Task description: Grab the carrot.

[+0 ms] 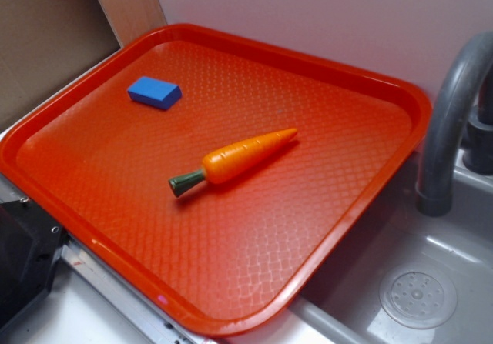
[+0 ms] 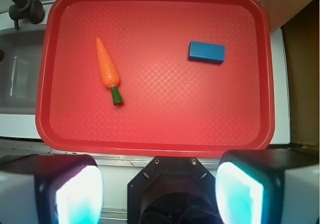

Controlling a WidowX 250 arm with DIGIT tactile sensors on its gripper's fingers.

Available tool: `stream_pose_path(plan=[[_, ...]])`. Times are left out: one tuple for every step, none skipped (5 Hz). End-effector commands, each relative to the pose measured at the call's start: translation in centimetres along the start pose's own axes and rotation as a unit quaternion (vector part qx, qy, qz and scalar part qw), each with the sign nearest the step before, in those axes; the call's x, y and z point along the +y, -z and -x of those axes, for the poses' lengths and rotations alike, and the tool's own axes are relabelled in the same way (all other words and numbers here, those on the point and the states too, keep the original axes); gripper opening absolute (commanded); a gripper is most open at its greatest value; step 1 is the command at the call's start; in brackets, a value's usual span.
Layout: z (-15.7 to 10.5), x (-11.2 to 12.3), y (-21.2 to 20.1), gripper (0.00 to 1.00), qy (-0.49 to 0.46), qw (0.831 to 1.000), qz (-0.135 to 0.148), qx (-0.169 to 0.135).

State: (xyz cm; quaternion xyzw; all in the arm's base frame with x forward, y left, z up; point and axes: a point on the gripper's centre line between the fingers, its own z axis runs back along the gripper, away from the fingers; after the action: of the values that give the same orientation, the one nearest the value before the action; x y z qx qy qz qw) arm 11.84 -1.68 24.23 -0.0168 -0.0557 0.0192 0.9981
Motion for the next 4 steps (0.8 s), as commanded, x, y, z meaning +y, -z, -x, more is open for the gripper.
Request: stream_pose_path(plan=[[0.0,0.0,0.0,1.0,0.0,1.0,0.0,0.0],[-1.2,-1.6,3.4,1.0,0.068,0.996,0.025,-0.055],[-2.4,-2.6,5.2,1.0,0.096,0.991,0.05,-0.073],[-4.3,-4.6,8.0,1.0,0.144,0.985,0.05,-0.086]])
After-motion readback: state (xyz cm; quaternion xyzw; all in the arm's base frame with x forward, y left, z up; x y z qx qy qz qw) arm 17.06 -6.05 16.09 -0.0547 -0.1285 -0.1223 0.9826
